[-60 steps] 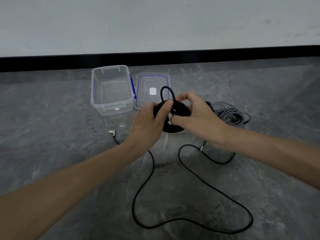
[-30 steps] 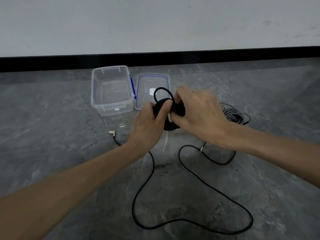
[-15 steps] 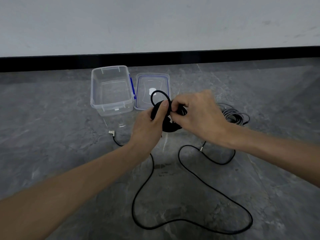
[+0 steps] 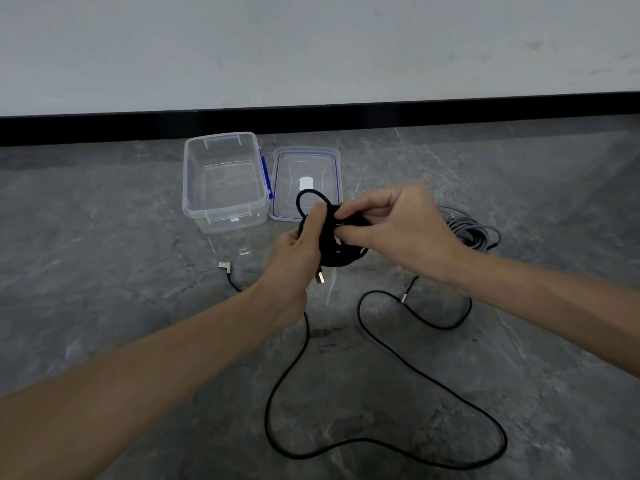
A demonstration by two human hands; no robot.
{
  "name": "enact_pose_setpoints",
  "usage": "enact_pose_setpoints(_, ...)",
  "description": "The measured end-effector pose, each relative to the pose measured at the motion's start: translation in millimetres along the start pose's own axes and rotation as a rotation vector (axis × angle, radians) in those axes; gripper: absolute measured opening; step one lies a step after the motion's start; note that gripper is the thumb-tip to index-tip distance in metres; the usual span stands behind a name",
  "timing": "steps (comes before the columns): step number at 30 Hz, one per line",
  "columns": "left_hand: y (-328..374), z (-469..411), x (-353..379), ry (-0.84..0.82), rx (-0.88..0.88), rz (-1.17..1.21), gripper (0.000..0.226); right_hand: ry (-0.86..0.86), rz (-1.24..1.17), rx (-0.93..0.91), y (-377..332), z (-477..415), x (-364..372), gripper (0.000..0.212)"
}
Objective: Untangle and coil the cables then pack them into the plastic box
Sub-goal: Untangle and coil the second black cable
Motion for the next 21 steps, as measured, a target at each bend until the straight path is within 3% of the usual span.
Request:
enact_pose_setpoints(9,-3.1,-1.5,-1.7,-0.041,-0.043,-0.01,0.042,-0.059,-0.077,-0.016,5.0,2.9,2.2,0.019)
enact_pose_setpoints(15,8.7,0.6,-5.2,-0.013,-0.019,-0.079,0.049,-0.152,0.052,-0.092,7.1,3.9,8.2,0.012)
enact_pose_setpoints(21,6.4,3.3,-2.6,-0.089,-0.07,-0.064,0.045,-0.154,-0.043,-0.016,12.1,0.3,6.1,0.023)
Point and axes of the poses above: each hand's wrist, its own z-axis away from the middle knuckle, its own x-axis out of the palm, y = z × x, the point moved 4 cm from there along -z, towards the middle knuckle, and after that the axes turned 7 degrees about -x, right-handed, at the moved point
